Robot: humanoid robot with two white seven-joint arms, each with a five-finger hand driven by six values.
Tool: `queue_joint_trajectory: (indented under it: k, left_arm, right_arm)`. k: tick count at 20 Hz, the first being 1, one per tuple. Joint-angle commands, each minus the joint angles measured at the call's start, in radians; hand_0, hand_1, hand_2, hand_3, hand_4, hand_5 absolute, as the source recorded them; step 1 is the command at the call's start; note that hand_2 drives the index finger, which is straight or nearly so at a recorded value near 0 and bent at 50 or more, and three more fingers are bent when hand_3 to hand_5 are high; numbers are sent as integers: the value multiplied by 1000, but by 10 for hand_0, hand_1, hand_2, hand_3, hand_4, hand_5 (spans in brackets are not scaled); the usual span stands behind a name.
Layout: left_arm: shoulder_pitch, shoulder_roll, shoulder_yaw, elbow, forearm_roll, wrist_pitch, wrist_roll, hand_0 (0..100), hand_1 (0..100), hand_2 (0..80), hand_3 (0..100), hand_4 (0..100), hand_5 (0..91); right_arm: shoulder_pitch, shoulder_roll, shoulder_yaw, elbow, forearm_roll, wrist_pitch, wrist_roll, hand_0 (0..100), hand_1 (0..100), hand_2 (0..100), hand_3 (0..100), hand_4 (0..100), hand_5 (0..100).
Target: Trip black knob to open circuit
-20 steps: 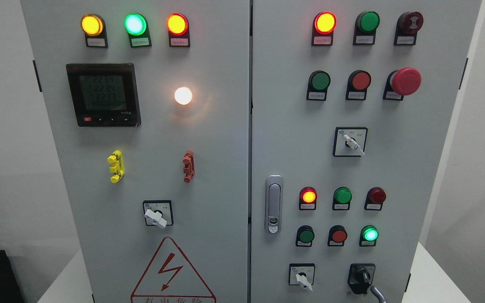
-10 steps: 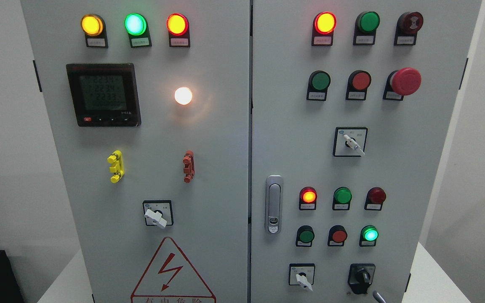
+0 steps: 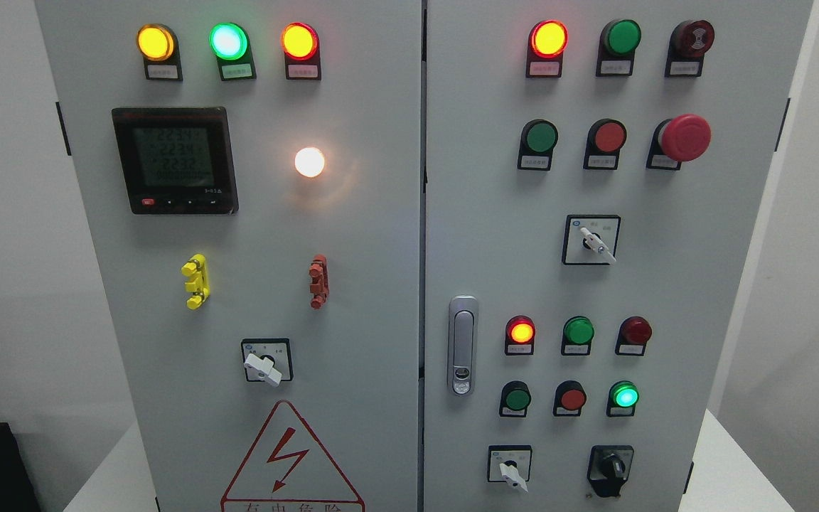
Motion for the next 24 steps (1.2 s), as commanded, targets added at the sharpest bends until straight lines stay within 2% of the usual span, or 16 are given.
queue_joint_trajectory:
  k: [1,4,5,6,7,8,9,10,11,12,13,16,24]
  left_arm:
    - [0,0,0,0,-23,-2,1,120,389,0,0,0,0]
    - [0,0,0,0,-23,-4,1,120,389,0,0,0,0]
    - [0,0,0,0,-23,-4,1,120,389,0,0,0,0]
    - [0,0,0,0,-23,-4,1,120,389,0,0,0,0]
    - [0,0,0,0,-23,-2,1,120,389,0,0,0,0]
    - [0,0,0,0,-23,-2,1,120,389,0,0,0,0]
    - [0,0,0,0,-23,-2,1,120,389,0,0,0,0]
    - [0,0,0,0,-23,-4,1,120,389,0,0,0,0]
    - [0,0,0,0,-23,-2,1,120,389,0,0,0,0]
    - [0,0,0,0,-23,-4,1,120,389,0,0,0,0]
    - [0,0,0,0,-23,-4,1,120,389,0,0,0,0]
    - [0,0,0,0,-23,-2,1,120,389,0,0,0,0]
    - [0,0,0,0,-23,-2,1,120,389,0,0,0,0]
  right_arm:
    - [68,21,11,-69,2,-19,10,0,0,0,1000,916,945]
    - [84,21,11,-73,0,-38,16,0,0,0,897,798,861]
    - [85,21,11,-73,0,-42,25,0,0,0,810,723,801]
    - [85,21,11,-73,0,-44,40,0,0,0,683,627,730]
    - [85,21,11,-73,0,-49,51,0,0,0,493,441,545]
    - [85,21,11,-73,0,-50,56,0,0,0,404,344,438]
    - [85,23,9,-73,0,-50,56,0,0,0,358,288,386]
    - [86,23,9,-73,0,-50,56,0,0,0,198,152,245]
    - [86,21,8,-73,0,-50,56,0,0,0,121,80,157]
    - [86,23,8,-73,0,-50,56,0,0,0,100,65,137]
    - [86,23,8,-73,0,-50,56,0,0,0,29,8,68]
    - [88,23,8,-72,0,-50,56,0,0,0,0,0,0]
    - [92,25,11,-73,0,-50,56,0,0,0,0,0,0]
